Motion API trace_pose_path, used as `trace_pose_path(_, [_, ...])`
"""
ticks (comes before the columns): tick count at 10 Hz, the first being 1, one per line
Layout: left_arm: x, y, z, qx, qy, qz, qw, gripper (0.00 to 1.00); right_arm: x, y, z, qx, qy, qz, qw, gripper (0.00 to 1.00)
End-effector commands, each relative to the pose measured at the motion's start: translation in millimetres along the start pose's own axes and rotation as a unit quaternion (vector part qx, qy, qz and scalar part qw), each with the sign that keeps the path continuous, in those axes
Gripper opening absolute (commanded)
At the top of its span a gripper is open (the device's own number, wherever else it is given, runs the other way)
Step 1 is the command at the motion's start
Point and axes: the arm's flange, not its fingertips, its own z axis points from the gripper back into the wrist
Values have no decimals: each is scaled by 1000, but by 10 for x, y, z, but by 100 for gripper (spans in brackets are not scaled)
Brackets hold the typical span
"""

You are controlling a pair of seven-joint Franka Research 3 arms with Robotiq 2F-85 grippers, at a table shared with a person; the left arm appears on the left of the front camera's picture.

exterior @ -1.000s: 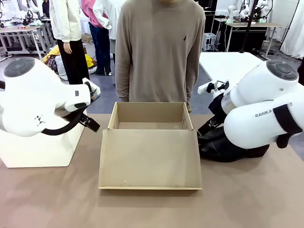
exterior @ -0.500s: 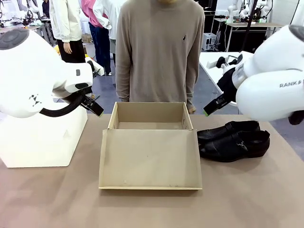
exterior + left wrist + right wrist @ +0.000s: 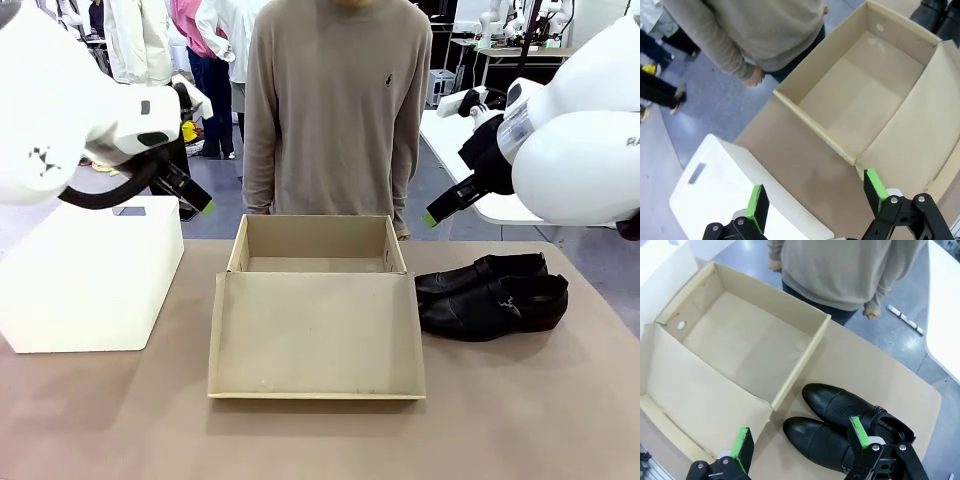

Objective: Pack the shoes into the box.
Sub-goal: Place one shoe of the Shoes into the Shoes Box.

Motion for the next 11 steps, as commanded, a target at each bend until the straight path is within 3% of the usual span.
trace_pose_path(1, [60, 208, 189, -49, -34, -45, 997, 100, 24, -118, 220, 59, -20, 42, 997, 100])
trace_pose_path(6, [169, 453, 575, -80, -125, -90, 985, 100, 115, -145, 676, 129, -82, 113, 982, 100])
trace_pose_path(8, [271, 582, 618, -133, -156, -105, 973, 100, 147, -159, 777, 160, -95, 139, 973, 100])
trace_pose_path(11, [347, 654, 572, -147, -176, -84, 970, 100, 155, -177, 810, 177, -107, 147, 967, 100])
